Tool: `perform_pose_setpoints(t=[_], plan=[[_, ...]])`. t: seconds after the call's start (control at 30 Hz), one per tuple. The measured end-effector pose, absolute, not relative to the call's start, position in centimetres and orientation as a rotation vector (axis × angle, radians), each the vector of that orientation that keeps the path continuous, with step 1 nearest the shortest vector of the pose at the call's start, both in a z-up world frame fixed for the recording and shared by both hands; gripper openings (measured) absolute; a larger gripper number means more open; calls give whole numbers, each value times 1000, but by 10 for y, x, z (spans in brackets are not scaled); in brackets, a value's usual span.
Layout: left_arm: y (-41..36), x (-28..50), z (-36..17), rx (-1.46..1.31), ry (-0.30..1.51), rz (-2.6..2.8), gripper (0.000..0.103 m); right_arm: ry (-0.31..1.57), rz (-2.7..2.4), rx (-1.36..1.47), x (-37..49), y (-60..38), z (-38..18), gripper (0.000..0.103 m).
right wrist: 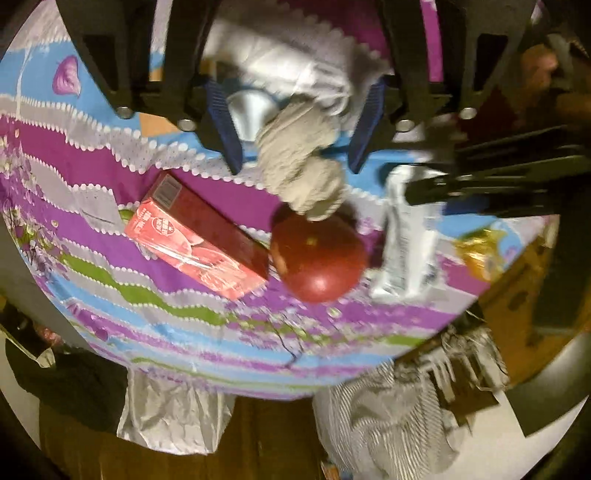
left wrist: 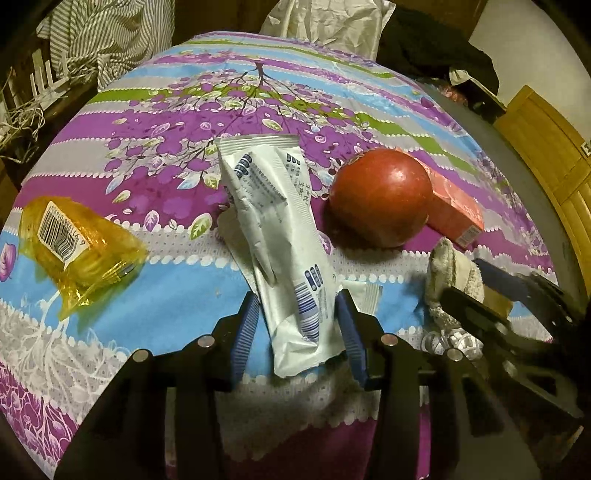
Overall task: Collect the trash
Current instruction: 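Grasp the white medicine packet with the left gripper while the right gripper grasps the knotted beige cloth, then lift and carry the packet and beige cloth with both grippers to the bucket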
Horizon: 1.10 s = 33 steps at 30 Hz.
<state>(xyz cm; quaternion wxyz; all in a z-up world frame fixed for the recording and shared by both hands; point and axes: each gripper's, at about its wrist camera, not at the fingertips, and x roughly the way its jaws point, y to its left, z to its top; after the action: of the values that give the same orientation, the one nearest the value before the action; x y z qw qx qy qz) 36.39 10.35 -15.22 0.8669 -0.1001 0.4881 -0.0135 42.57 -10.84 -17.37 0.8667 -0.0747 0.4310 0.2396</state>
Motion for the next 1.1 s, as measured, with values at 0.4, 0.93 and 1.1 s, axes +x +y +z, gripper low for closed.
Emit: perform_pose_setpoints(t=[0.4,0.93,1.1], plan=[[99,354,-145,-183,966,-6,35,810,480,-101,406,-122,-169,31],[73,216,-55,-40,642,32,35,464,388,-18,251,-173,-87,31],[67,172,-29,-40,533,47,35,394,355,1,199,-183,-70,32]])
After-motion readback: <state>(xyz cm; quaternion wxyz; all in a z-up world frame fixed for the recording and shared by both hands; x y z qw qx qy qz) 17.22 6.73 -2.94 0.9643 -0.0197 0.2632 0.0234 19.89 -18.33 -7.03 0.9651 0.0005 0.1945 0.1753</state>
